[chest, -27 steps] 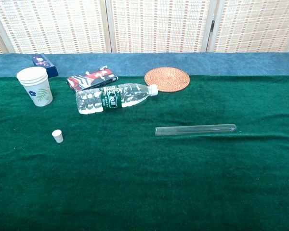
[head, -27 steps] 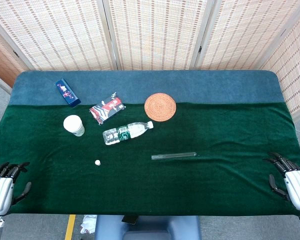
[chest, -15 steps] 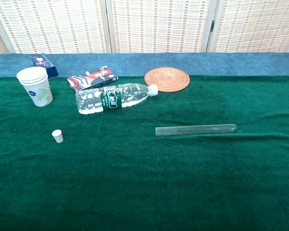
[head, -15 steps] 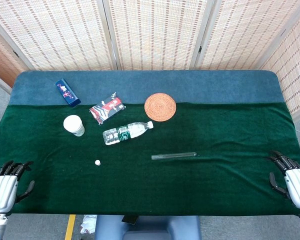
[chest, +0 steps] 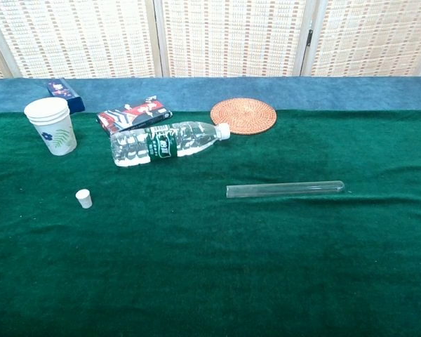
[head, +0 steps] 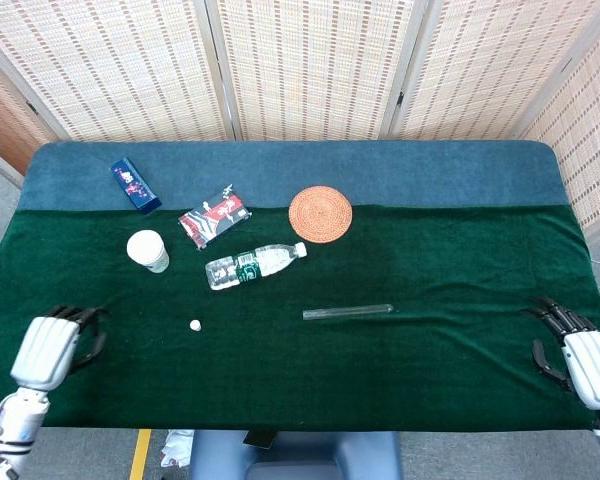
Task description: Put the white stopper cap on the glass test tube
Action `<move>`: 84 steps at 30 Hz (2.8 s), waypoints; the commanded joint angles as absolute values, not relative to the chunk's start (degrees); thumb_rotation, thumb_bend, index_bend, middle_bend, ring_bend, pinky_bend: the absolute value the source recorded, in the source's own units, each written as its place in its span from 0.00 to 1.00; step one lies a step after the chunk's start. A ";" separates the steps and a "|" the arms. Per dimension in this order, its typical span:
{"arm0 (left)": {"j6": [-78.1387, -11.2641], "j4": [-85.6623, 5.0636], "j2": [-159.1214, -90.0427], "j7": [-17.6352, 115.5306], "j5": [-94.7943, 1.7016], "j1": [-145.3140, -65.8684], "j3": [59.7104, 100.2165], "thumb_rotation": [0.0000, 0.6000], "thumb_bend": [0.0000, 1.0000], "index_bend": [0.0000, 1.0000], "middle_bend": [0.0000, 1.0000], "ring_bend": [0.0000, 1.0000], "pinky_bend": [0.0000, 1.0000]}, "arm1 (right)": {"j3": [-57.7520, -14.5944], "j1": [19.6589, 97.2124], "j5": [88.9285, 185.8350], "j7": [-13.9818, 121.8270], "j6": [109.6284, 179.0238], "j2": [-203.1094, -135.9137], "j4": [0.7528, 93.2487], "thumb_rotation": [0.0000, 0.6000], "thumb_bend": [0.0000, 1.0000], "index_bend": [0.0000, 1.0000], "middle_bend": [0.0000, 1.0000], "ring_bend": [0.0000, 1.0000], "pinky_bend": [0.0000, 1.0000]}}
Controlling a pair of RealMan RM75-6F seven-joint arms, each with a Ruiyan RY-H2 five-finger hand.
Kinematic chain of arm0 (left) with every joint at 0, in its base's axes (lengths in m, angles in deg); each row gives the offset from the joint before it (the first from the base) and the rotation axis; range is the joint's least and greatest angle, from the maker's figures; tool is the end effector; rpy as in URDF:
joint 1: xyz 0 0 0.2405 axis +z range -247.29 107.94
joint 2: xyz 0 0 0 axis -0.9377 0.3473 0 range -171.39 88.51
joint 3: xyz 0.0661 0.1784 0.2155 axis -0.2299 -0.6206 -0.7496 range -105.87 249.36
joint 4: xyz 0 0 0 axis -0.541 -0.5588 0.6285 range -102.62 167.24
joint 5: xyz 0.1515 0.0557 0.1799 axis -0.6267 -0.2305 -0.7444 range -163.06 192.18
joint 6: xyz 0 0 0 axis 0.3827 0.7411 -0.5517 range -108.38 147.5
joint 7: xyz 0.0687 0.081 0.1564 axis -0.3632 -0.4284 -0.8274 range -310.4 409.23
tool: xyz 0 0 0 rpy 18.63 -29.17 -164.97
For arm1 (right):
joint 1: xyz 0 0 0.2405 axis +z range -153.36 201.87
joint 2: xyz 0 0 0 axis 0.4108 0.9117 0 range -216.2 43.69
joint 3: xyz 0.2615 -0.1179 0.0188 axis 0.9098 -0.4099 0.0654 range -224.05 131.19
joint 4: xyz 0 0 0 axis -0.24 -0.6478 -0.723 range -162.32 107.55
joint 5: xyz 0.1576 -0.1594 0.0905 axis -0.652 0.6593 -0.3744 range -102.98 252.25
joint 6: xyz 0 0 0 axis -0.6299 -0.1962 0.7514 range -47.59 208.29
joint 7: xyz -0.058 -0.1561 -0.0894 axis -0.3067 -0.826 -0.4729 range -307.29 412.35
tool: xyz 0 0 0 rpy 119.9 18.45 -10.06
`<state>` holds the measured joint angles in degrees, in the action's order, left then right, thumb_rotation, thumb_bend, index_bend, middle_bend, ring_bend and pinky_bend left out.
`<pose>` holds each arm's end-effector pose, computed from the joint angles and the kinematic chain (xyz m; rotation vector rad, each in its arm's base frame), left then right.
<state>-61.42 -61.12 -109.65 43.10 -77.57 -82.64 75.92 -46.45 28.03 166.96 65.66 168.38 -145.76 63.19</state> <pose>-0.2857 0.2769 0.1008 -1.5967 -0.7688 -1.0242 -0.3517 -0.2123 0.1672 1.4277 -0.9703 1.0327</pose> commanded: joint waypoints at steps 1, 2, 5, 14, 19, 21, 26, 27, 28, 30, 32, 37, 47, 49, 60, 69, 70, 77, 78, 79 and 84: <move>-56.58 -59.61 -111.33 42.15 -79.10 -87.17 77.01 1.00 0.43 0.49 0.80 0.68 0.67 | -46.34 28.21 166.97 65.52 168.09 -145.69 63.34 1.00 0.64 0.27 0.22 0.26 0.33; -55.48 -59.11 -111.78 41.97 -79.23 -88.15 77.19 1.00 0.43 0.49 0.82 0.71 0.70 | -46.31 28.24 166.95 65.52 168.02 -145.68 63.36 1.00 0.64 0.27 0.22 0.26 0.33; -51.94 -57.25 -113.38 41.65 -79.18 -91.19 77.66 1.00 0.42 0.51 0.88 0.80 0.74 | -46.15 28.33 166.78 65.73 167.83 -145.67 63.38 1.00 0.64 0.27 0.22 0.26 0.34; -43.99 -53.63 -118.40 37.46 -76.73 -97.05 77.80 1.00 0.43 0.46 0.98 0.87 0.79 | -45.90 28.72 166.10 65.70 166.59 -145.87 63.11 1.00 0.64 0.27 0.22 0.26 0.35; -40.94 -52.83 -120.36 35.60 -74.37 -98.71 77.40 1.00 0.43 0.44 0.98 0.87 0.79 | -45.73 29.06 165.85 65.67 165.90 -145.95 63.08 1.00 0.64 0.27 0.22 0.26 0.35; -39.80 -52.96 -120.62 34.68 -73.43 -99.10 77.08 1.00 0.43 0.44 0.98 0.87 0.79 | -45.68 29.11 165.82 65.71 165.82 -146.01 63.04 1.00 0.64 0.27 0.22 0.26 0.35; -38.30 -52.48 -121.91 33.16 -71.48 -99.93 76.58 1.00 0.43 0.43 0.98 0.87 0.79 | -45.66 29.25 165.64 65.95 165.37 -146.17 62.82 1.00 0.64 0.27 0.22 0.26 0.36; -38.16 -52.13 -122.38 32.91 -71.12 -100.09 76.53 1.00 0.43 0.43 0.98 0.87 0.79 | -45.65 29.28 165.62 65.97 165.29 -146.19 62.78 1.00 0.64 0.27 0.22 0.26 0.36; -38.10 -52.01 -122.61 32.91 -70.93 -100.15 76.49 1.00 0.43 0.43 0.98 0.87 0.79 | -45.65 29.29 165.61 65.98 165.25 -146.21 62.75 1.00 0.64 0.27 0.22 0.26 0.36; -37.97 -51.58 -123.33 33.08 -70.46 -100.41 76.42 1.00 0.43 0.43 0.98 0.87 0.79 | -45.65 29.31 165.56 66.07 165.17 -146.29 62.67 1.00 0.64 0.27 0.22 0.26 0.36; -38.28 -50.94 -124.16 33.10 -70.42 -100.58 76.28 1.00 0.43 0.44 0.98 0.87 0.79 | -45.64 29.32 165.52 66.17 165.09 -146.33 62.61 1.00 0.65 0.27 0.22 0.26 0.36; -39.17 -49.32 -125.92 33.00 -70.59 -100.86 75.83 1.00 0.42 0.45 0.98 0.87 0.79 | -45.66 29.35 165.42 66.21 164.88 -146.34 62.58 1.00 0.64 0.27 0.22 0.26 0.36; -39.47 -46.89 -127.97 33.39 -69.50 -101.17 75.22 1.00 0.40 0.47 0.98 0.87 0.79 | -45.62 29.30 165.05 66.57 164.61 -146.55 62.13 1.00 0.64 0.27 0.22 0.26 0.36; -39.49 -46.52 -128.17 33.22 -69.31 -101.27 75.14 1.00 0.40 0.47 0.98 0.87 0.79 | -45.58 29.30 165.01 66.61 164.61 -146.52 62.11 1.00 0.64 0.27 0.22 0.26 0.36; -39.21 -45.81 -128.36 33.03 -67.82 -101.48 74.80 1.00 0.40 0.49 0.98 0.87 0.79 | -45.50 29.23 164.84 66.84 164.59 -146.61 61.92 1.00 0.65 0.27 0.22 0.26 0.36; -39.35 -45.37 -128.32 33.24 -67.17 -101.62 74.67 1.00 0.43 0.52 0.98 0.87 0.79 | -45.54 29.10 164.77 67.13 164.61 -146.64 61.75 1.00 0.65 0.27 0.22 0.27 0.36; -39.36 -45.32 -128.33 33.29 -67.12 -101.65 74.67 1.00 0.43 0.52 0.98 0.87 0.79 | -45.55 29.08 164.79 67.18 164.64 -146.63 61.75 1.00 0.65 0.27 0.22 0.27 0.36; -39.92 -45.05 -128.52 34.01 -67.36 -101.78 74.58 1.00 0.45 0.57 0.99 0.87 0.79 | -45.58 28.98 165.08 67.25 164.92 -146.60 61.80 1.00 0.64 0.27 0.22 0.28 0.37; -40.03 -45.06 -128.52 34.06 -67.45 -101.79 74.54 1.00 0.45 0.57 0.99 0.87 0.79 | -45.57 28.97 165.12 67.25 164.98 -146.58 61.83 1.00 0.65 0.27 0.22 0.28 0.37; -40.24 -45.12 -128.49 34.15 -67.62 -101.78 74.50 1.00 0.45 0.58 0.99 0.87 0.79 | -45.53 28.95 165.23 67.27 165.17 -146.63 61.85 1.00 0.65 0.27 0.22 0.28 0.38; -41.96 -46.61 -127.33 34.29 -68.48 -101.38 74.40 1.00 0.45 0.59 0.99 0.87 0.79 | -45.46 29.54 166.17 67.20 165.01 -146.66 62.74 1.00 0.64 0.27 0.25 0.34 0.43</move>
